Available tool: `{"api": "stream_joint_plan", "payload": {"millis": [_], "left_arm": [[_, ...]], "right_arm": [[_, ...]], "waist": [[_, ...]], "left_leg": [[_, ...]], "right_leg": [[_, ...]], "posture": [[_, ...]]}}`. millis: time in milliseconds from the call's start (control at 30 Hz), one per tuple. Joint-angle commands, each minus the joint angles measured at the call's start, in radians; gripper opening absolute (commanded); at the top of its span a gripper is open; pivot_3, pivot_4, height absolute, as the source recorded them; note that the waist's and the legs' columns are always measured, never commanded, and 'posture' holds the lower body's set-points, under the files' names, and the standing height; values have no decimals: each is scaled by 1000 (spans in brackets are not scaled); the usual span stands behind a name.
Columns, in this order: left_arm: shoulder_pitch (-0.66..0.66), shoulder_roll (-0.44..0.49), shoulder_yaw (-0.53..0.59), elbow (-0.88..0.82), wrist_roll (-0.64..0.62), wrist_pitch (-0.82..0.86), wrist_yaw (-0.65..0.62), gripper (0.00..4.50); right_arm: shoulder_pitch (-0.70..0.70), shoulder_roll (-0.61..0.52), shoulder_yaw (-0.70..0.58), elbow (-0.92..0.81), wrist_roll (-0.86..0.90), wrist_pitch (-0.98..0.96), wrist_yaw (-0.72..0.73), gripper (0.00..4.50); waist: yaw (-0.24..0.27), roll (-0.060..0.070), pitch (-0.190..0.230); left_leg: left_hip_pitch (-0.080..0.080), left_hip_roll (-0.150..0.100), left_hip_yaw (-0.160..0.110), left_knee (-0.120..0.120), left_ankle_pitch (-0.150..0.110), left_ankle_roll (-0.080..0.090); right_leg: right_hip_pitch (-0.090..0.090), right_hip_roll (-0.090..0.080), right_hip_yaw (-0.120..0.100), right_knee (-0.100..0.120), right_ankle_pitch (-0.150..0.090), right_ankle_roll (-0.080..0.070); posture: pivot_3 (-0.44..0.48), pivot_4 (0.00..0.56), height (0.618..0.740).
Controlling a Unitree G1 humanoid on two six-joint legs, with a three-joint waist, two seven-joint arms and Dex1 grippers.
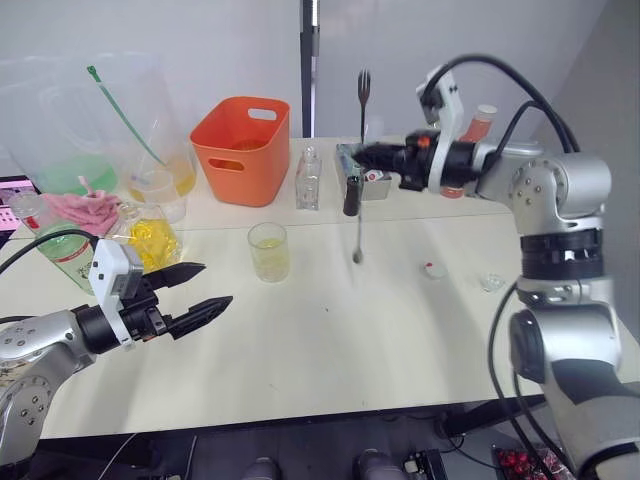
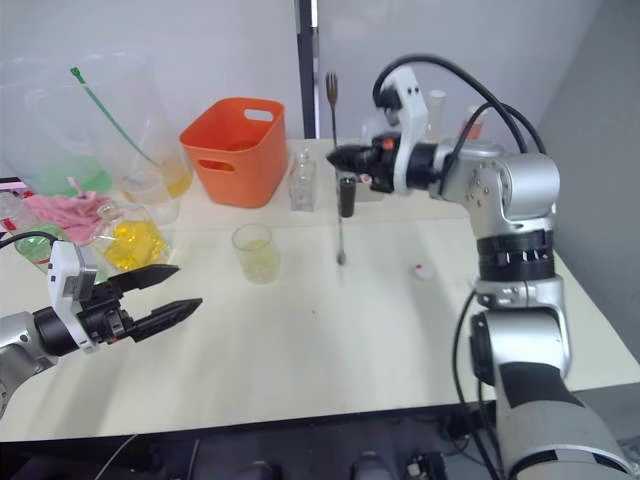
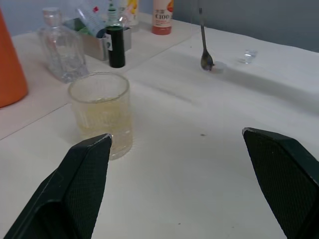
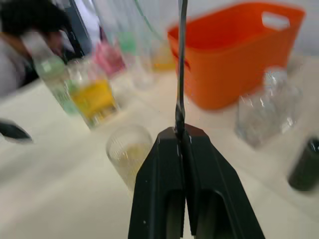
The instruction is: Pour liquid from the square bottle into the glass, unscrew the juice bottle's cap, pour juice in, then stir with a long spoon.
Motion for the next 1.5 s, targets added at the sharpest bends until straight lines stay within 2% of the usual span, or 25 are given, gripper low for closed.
{"api": "stream_joint_plan", "payload": {"millis": [33, 100, 200, 367, 567, 700, 900, 1233, 1333, 1500], "left_arm": [[10, 16, 43, -29, -7, -7, 3, 4441], [16, 11, 44, -34, -6, -9, 6, 4441], [21, -9, 46, -52, -9, -31, 11, 4441], [55, -23, 64, -98, -28, -24, 20, 4441], [108, -36, 82, -136, -34, -22, 33, 4441], [162, -50, 114, -176, -40, -17, 54, 4441], [209, -49, 125, -178, -36, -24, 53, 4441], [226, -37, 128, -136, -20, -36, 23, 4500], [229, -24, 135, -112, -11, -37, 1, 4500], [242, 5, 172, -56, -5, -33, -53, 4500]], "right_arm": [[-51, -87, 123, -34, 1, 203, 52, 0], [-86, -125, 210, 2, 3, 300, 98, 0], [-69, -145, 321, 43, -32, 232, 187, 0], [-101, -62, 376, 274, -88, 287, 169, 0], [-140, 59, 357, 574, -200, 205, 92, 0], [-134, 142, 297, 788, -276, 90, -29, 0], [-143, 186, 264, 870, -338, 17, -30, 0], [-177, 158, 219, 852, -367, 32, 32, 3324], [-188, 113, 187, 803, -338, 62, 106, 4380], [-130, 6, 188, 627, -312, 86, 235, 4449]], "waist": [[-1, 0, 0], [-2, 0, 0], [-1, 0, 0], [-2, 0, 0], [0, 0, 0], [2, 0, 0], [0, -1, 0], [2, 0, 0], [1, 0, 0], [0, 1, 0]], "left_leg": [[0, 0, 0, 0, 0, 0], [0, 0, 1, 0, 0, 0], [0, 0, 1, 1, 0, 0], [-1, 0, 1, 1, 0, 0], [-1, 0, 1, 0, 0, 0], [-1, 0, 1, 0, 0, 0], [1, 0, 1, 1, 0, 0], [1, 0, 1, 1, 1, 0], [0, -1, 1, 1, 1, 0], [-1, 0, 1, 0, 1, 0]], "right_leg": [[0, 0, 0, 0, 0, 0], [0, 0, 1, -1, 0, 0], [1, 0, 1, -2, 0, 0], [1, 0, 1, -4, 0, 0], [1, 0, 1, -4, 0, 0], [1, 0, 1, -4, 0, 0], [2, 0, 1, -4, 0, 0], [3, 0, 1, -4, 0, 0], [2, 0, 0, -4, 0, 0], [1, 0, 0, -4, 0, 0]], "posture": [[0, 150, 740], [0, 150, 740], [0, 150, 740], [0, 150, 740], [0, 150, 740], [0, 150, 740], [0, 150, 740], [0, 150, 740], [0, 150, 740], [0, 150, 740]]}}
